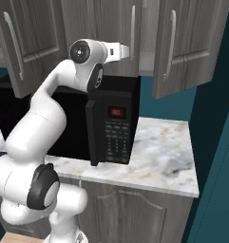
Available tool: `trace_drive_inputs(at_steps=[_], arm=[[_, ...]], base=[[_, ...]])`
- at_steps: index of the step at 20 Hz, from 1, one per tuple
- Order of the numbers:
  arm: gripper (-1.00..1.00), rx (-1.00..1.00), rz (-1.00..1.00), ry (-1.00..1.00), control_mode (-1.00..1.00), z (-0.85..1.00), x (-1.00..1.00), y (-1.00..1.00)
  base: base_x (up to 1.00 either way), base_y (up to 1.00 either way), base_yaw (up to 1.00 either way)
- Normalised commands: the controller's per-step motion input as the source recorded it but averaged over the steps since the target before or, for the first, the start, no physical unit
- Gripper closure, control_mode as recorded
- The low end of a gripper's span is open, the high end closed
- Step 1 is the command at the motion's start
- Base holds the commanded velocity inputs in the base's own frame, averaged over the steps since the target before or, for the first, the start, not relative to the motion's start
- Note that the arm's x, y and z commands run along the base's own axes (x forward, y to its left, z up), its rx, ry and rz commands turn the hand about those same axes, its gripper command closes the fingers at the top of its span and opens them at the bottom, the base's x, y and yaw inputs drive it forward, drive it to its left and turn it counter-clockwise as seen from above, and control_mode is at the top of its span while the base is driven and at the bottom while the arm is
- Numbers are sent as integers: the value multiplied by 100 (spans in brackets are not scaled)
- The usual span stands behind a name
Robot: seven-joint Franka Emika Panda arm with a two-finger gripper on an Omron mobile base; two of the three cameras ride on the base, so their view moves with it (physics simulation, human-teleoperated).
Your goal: Close all open cabinet doors.
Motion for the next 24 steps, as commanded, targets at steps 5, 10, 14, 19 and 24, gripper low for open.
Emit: trace_drive_inputs(at_steps=[5, 10, 14, 19, 24], arm=[[-100, 0, 6, 0, -100, 8, -64, 0], [-100, 0, 7, 0, -100, 3, -66, 8], [-100, 0, 8, 0, -100, 0, -54, 31], [-100, 0, 8, 0, -100, 0, -41, 43], [-100, 0, 7, 0, -100, 0, -28, 46]], base=[[0, 0, 0], [0, 0, 0], [0, 0, 0], [0, 0, 0], [0, 0, 0]])
